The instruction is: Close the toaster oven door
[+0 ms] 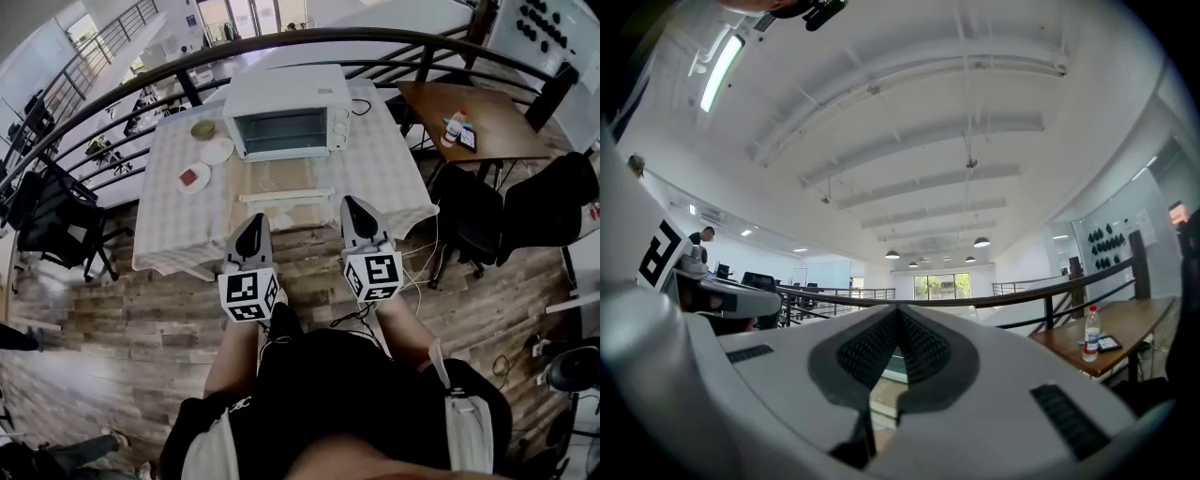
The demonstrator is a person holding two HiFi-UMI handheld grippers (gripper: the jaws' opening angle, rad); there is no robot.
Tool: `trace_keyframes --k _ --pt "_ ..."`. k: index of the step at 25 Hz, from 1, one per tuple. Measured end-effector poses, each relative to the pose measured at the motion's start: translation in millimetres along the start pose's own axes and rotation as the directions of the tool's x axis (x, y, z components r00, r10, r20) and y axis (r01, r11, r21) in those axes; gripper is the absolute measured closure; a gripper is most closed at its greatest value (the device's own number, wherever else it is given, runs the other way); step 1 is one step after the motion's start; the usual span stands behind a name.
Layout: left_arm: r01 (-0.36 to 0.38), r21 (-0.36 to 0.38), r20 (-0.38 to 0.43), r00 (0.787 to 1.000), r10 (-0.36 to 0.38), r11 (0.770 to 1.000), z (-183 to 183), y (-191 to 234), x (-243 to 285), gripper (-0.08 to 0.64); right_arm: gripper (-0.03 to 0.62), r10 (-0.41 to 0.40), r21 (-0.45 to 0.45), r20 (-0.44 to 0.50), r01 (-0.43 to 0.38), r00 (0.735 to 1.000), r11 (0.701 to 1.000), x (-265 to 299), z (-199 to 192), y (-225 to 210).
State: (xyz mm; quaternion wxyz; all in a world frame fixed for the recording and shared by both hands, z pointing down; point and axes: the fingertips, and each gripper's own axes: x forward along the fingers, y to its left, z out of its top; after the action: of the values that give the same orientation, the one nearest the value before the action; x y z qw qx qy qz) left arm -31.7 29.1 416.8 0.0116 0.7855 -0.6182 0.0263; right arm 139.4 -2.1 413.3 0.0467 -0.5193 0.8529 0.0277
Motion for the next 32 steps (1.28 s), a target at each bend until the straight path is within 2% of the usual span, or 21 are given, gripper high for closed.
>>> trace_keyframes --k 8,23,27,32 --pt "0.053 0.047 0.026 0.998 -0.054 0.998 16 42 65 0.543 0.589 -0.029 -0.016 0.032 0.029 0.999 0.999 76 9 0" --pt "0.132 0.002 0.025 0.991 -0.132 0.991 25 166 172 0.543 0.589 -0.084 -0.044 -0.004 0.083 0.996 0.996 224 0 33" --pt "0.168 -0.04 0.025 0.986 -0.167 0.985 22 188 192 0.543 0.589 -0.103 -0.062 -0.026 0.102 0.994 0.993 248 -9 41" --pt "0.196 -0.052 0.009 0.981 -0.196 0.979 13 203 208 0.543 0.589 -0.139 -0.065 -0.03 0.137 0.99 0.989 262 -11 44"
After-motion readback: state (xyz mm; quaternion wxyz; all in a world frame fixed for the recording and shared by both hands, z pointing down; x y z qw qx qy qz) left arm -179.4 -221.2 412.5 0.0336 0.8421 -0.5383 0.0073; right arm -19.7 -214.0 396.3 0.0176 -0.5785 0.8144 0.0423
